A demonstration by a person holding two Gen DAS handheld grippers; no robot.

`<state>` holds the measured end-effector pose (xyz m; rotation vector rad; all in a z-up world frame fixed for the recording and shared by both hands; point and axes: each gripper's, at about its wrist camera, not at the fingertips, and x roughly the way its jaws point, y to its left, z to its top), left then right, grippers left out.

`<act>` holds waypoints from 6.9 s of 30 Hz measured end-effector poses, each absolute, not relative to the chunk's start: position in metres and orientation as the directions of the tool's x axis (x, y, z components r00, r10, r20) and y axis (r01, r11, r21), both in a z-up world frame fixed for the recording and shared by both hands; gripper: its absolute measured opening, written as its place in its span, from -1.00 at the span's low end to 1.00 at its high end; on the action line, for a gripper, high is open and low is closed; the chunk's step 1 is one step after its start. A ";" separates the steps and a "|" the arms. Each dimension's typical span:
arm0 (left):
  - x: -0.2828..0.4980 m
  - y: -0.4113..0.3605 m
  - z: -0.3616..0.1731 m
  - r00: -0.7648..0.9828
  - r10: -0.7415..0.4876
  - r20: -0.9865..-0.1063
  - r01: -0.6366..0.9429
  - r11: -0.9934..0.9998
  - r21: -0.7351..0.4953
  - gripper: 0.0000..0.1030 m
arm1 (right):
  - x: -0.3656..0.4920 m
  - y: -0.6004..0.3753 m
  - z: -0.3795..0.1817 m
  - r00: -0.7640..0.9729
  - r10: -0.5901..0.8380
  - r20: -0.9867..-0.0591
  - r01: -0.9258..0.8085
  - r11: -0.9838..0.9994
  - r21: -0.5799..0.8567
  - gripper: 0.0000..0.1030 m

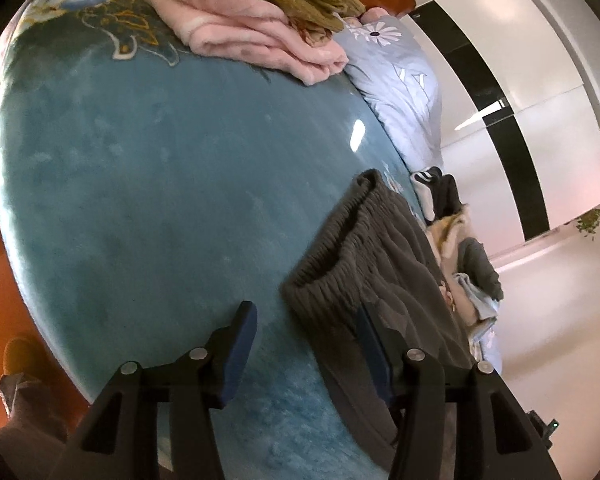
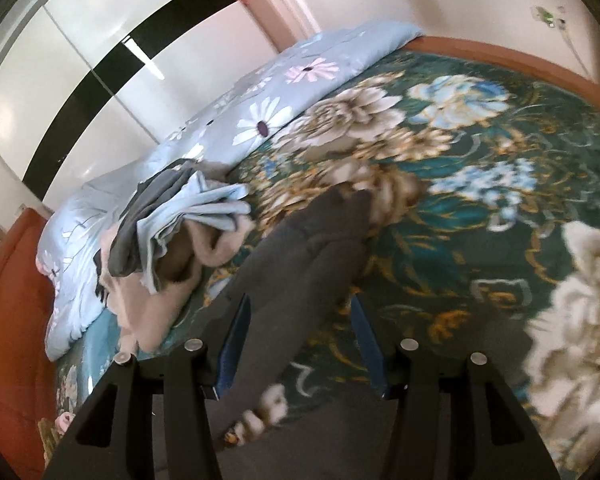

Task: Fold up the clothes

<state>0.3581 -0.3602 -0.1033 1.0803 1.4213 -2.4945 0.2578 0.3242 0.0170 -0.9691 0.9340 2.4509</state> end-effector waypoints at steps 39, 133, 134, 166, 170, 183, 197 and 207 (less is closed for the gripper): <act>0.361 -0.342 -0.117 -0.807 0.365 -0.464 0.268 -0.473 -0.839 -0.45 | 0.413 0.387 -0.061 -0.661 -0.200 -0.724 -0.538 -0.546 0.642 0.04; 0.225 -0.340 -0.110 -0.742 0.307 -0.596 0.402 -0.509 -0.761 0.24 | 0.198 0.382 -0.079 -0.788 -0.242 -0.565 -0.392 -0.511 0.765 0.35; 0.226 -0.342 -0.110 -0.749 0.305 -0.588 0.402 -0.497 -0.769 0.25 | 0.193 0.380 -0.080 -0.794 -0.249 -0.554 -0.382 -0.505 0.774 0.35; 0.225 -0.354 -0.086 -0.809 0.305 -0.502 0.374 -0.392 -0.841 -0.25 | 0.151 0.345 -0.022 -0.782 -0.194 -0.592 -0.371 -0.618 0.693 -0.77; 0.232 -0.363 -0.049 -0.839 0.312 -0.447 0.292 -0.434 -0.852 -0.28 | 0.162 0.337 0.014 -0.825 -0.233 -0.514 -0.266 -0.642 0.719 -0.78; 0.278 -0.383 -0.103 -0.782 0.312 -0.540 0.365 -0.473 -0.802 -0.28 | 0.223 0.337 -0.042 -0.749 -0.278 -0.602 -0.296 -0.671 0.679 -0.78; 0.288 -0.381 -0.111 -0.785 0.329 -0.524 0.379 -0.415 -0.827 -0.09 | 0.247 0.350 -0.069 -0.723 -0.325 -0.609 -0.321 -0.623 0.713 -0.64; 0.320 -0.388 -0.090 -0.808 0.232 -0.541 0.408 -0.443 -0.798 -0.02 | 0.267 0.370 -0.076 -0.742 -0.365 -0.562 -0.307 -0.560 0.769 -0.40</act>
